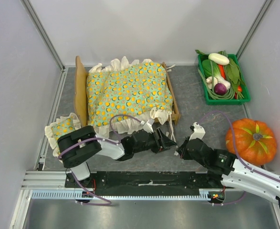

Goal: Set up the pet bed

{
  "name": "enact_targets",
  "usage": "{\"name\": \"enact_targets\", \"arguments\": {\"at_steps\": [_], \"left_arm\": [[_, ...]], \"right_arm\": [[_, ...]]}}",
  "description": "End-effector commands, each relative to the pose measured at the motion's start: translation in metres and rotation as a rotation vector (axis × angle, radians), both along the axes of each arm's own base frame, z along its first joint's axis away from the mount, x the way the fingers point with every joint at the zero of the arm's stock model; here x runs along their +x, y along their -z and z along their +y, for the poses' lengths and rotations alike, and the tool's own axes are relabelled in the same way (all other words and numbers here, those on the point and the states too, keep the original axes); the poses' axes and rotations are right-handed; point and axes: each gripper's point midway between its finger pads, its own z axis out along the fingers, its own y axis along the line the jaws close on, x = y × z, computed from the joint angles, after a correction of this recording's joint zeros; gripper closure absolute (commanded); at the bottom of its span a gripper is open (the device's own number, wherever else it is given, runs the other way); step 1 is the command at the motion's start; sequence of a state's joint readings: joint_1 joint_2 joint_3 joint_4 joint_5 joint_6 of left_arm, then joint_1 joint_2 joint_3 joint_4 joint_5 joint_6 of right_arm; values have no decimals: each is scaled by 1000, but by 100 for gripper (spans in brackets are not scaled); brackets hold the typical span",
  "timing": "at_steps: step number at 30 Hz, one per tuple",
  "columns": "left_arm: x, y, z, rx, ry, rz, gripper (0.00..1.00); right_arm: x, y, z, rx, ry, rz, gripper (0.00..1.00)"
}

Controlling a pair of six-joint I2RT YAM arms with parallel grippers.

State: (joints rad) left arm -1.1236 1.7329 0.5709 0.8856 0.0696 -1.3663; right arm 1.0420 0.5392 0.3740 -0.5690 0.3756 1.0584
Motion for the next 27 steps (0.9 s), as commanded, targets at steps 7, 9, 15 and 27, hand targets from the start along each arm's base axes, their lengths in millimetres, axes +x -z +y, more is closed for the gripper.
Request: {"name": "enact_targets", "arguments": {"at_steps": [7, 9, 15, 27], "left_arm": [[40, 6, 17, 334, -97, -237, 28], [45, 15, 24, 418, -104, -246, 27], [87, -11, 29, 537, -156, -392, 25], [17, -2, 11, 128, -13, -15, 30]], "right_arm": [[14, -15, -2, -59, 36, -50, 100], [14, -13, -3, -67, 37, -51, 100], [12, -5, -3, -71, 23, -43, 100], [12, -33, 4, 34, -16, -114, 100]]}}
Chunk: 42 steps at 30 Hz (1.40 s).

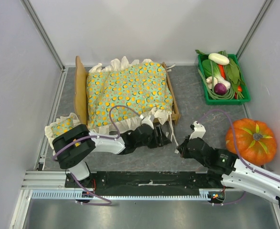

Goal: Set up the pet bed

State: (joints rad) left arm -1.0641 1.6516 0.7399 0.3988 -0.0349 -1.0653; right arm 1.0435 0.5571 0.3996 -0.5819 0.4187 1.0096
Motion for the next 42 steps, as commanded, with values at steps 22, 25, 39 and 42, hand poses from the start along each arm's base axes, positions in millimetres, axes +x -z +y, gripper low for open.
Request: {"name": "enact_targets", "arguments": {"at_steps": [22, 25, 39, 42], "left_arm": [[-34, -41, -40, -443, -7, 251, 28], [-35, -41, -45, -448, 7, 265, 34], [-35, -42, -52, -492, 18, 276, 87], [-34, -36, -46, -480, -1, 283, 98]], "right_arm": [[-2, -17, 19, 92, -97, -60, 100], [-4, -19, 20, 105, -109, -67, 100], [-3, -17, 22, 118, -109, -65, 95], [2, -22, 14, 97, -71, -84, 84]]}}
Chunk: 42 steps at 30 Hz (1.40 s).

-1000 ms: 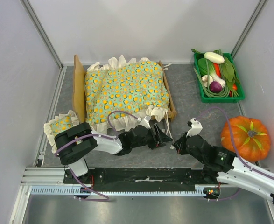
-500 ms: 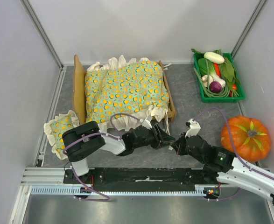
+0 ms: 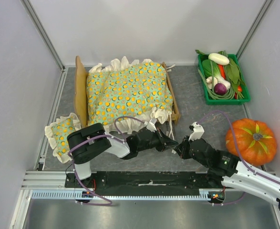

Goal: Set up the pet bed

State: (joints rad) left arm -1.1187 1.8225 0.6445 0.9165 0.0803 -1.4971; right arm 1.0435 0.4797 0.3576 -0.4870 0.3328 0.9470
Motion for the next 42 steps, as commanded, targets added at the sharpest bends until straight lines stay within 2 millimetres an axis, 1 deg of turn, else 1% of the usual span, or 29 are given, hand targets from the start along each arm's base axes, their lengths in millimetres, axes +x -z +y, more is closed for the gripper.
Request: {"name": "enact_targets", "arguments": {"at_steps": [1, 2, 3, 4, 5, 7, 9, 12, 14, 15, 17, 18, 19, 20, 21, 22, 23, 24, 26, 27, 28, 30, 31, 32, 33, 34, 37, 40, 42], "left_arm": [[2, -14, -1, -60, -11, 4, 98], [2, -9, 3, -49, -15, 10, 98], [2, -8, 5, -46, -18, 12, 98], [5, -5, 8, -41, -25, 14, 98], [5, -2, 10, -33, -28, 15, 98], [8, 0, 12, -27, -32, 7, 98], [9, 1, 13, -22, -29, 6, 98], [10, 2, 14, -12, -29, -5, 97], [9, 2, 13, 7, -18, -20, 93], [9, 2, 14, 14, -16, -25, 91], [9, 6, 15, 40, -12, -33, 91], [9, 5, 16, 45, -15, -37, 89], [9, 5, 17, 53, -13, -47, 88], [10, 6, 17, 61, -19, -50, 87], [9, 8, 19, 76, -18, -50, 86], [11, 7, 19, 80, -21, -59, 85], [11, 9, 20, 89, -23, -59, 85], [11, 10, 20, 95, -22, -59, 84], [12, 11, 19, 104, -21, -63, 84], [12, 12, 19, 107, -20, -63, 83], [13, 13, 17, 109, -16, -64, 84], [13, 13, 15, 111, -10, -66, 84], [13, 13, 13, 112, -6, -66, 84], [14, 12, 12, 110, -5, -70, 84], [14, 12, 12, 112, -4, -70, 84], [14, 12, 11, 119, 0, -71, 84], [15, 11, 11, 124, 2, -84, 84], [16, 10, 11, 140, 2, -92, 84], [16, 11, 12, 150, 1, -96, 84]], "right_arm": [[7, -15, -10, -21, 51, -34, 82], [13, -22, -21, -43, 102, -65, 79], [16, -38, -26, -36, 129, -86, 70], [16, -36, -38, -83, 154, -83, 64], [21, -44, -49, -91, 216, -109, 53], [26, -59, -47, -69, 218, -150, 51], [34, -71, -52, -82, 268, -180, 51], [44, -73, -49, -134, 278, -203, 48], [50, -65, -41, -187, 275, -194, 48], [54, -67, -37, -204, 266, -200, 48], [62, -59, -27, -254, 254, -184, 51], [70, -64, -19, -244, 240, -207, 51], [71, -57, -8, -239, 193, -185, 52], [82, -55, -12, -230, 213, -175, 52], [90, -56, -5, -188, 206, -178, 52], [93, -49, 1, -176, 166, -153, 52], [105, -46, -7, -165, 196, -141, 52], [112, -48, -4, -134, 195, -157, 52], [121, -41, 0, -117, 166, -144, 52], [126, -45, 6, -83, 157, -165, 51], [129, -37, 9, -90, 147, -147, 51], [136, -32, 13, -77, 139, -132, 50], [138, -23, 15, -88, 131, -112, 50], [140, -19, 16, -89, 129, -102, 50], [144, -21, 20, -61, 126, -119, 51], [146, -14, 19, -74, 132, -107, 50], [153, -4, 17, -98, 144, -96, 51], [158, 6, 14, -126, 148, -88, 53], [162, 9, 14, -126, 143, -87, 60]]}}
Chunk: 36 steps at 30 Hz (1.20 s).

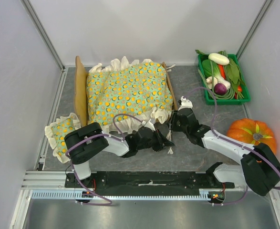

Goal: Set up the pet bed

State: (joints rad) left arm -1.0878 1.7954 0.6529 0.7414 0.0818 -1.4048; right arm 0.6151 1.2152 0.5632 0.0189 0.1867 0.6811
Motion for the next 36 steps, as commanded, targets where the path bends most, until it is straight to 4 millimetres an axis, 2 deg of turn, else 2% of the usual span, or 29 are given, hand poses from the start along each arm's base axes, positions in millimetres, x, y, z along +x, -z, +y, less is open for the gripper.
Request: {"name": "enact_targets", "arguments": {"at_steps": [1, 3, 5, 7, 11, 16, 19, 24, 26, 27, 32, 36], "left_arm": [[9, -19, -5, -4, 11, -84, 84], [9, -19, -5, 3, 9, -89, 85], [9, -19, -4, 15, 12, -104, 89], [11, -19, -3, 40, 19, -133, 92], [14, -18, -3, 147, 16, -216, 98], [21, -23, 0, 254, -10, -355, 98], [26, -21, 6, 277, -41, -375, 98], [39, -37, 13, 295, -91, -468, 98], [49, -41, 19, 330, -133, -491, 98], [56, -52, 17, 329, -146, -509, 98], [78, -52, 19, 365, -212, -432, 98], [91, -47, 19, 290, -283, -327, 98]], "right_arm": [[16, -2, 7, 20, -28, -45, 71], [16, 2, 5, 10, -30, -43, 79], [16, 3, 2, 5, -30, -41, 94], [15, -2, -1, 2, -28, -60, 100], [9, -3, -8, -26, -48, -65, 100], [3, -3, -11, -28, -67, -58, 100], [2, -4, -11, -23, -73, -55, 100], [-2, -2, -16, -26, -66, -48, 100], [-6, 1, -19, -33, -65, -39, 100], [-7, -1, -21, -32, -64, -50, 100], [-17, -2, -19, -6, -102, -62, 98], [-21, -4, -20, 11, -109, -81, 97]]}}
